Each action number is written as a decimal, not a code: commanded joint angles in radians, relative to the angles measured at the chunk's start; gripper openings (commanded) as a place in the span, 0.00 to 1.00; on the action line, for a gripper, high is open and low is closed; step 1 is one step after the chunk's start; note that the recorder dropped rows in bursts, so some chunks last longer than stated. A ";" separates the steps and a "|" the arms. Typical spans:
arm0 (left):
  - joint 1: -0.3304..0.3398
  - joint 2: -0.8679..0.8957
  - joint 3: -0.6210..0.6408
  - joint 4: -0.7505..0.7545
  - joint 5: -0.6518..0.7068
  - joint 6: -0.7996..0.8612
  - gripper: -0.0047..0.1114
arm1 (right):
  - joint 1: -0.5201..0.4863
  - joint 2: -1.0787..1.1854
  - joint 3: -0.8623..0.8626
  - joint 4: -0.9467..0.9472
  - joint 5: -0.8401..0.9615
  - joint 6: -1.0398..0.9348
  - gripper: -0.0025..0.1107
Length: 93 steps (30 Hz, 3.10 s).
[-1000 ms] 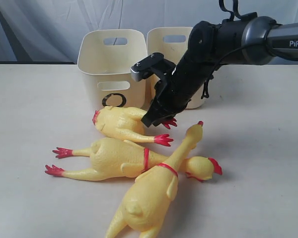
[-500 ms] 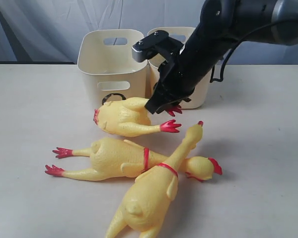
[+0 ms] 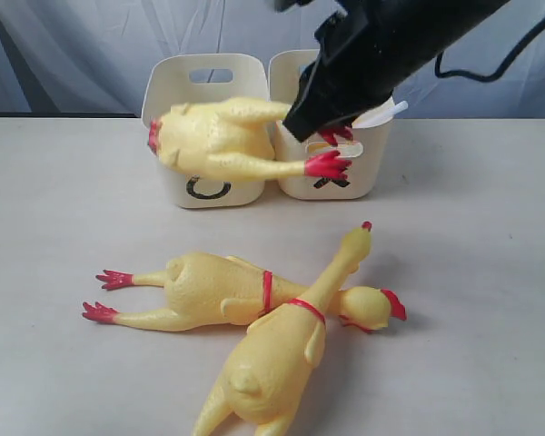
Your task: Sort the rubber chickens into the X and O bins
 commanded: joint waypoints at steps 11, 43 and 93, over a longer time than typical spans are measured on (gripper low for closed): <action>0.002 -0.005 0.001 0.001 -0.016 -0.007 0.04 | -0.007 -0.077 -0.006 -0.248 -0.392 0.335 0.01; 0.002 -0.005 0.001 0.001 -0.016 -0.007 0.04 | -0.165 0.298 -0.006 -0.534 -0.872 0.788 0.01; 0.002 -0.005 0.001 0.001 -0.016 -0.007 0.04 | -0.201 0.316 -0.006 -0.483 -0.750 0.788 0.44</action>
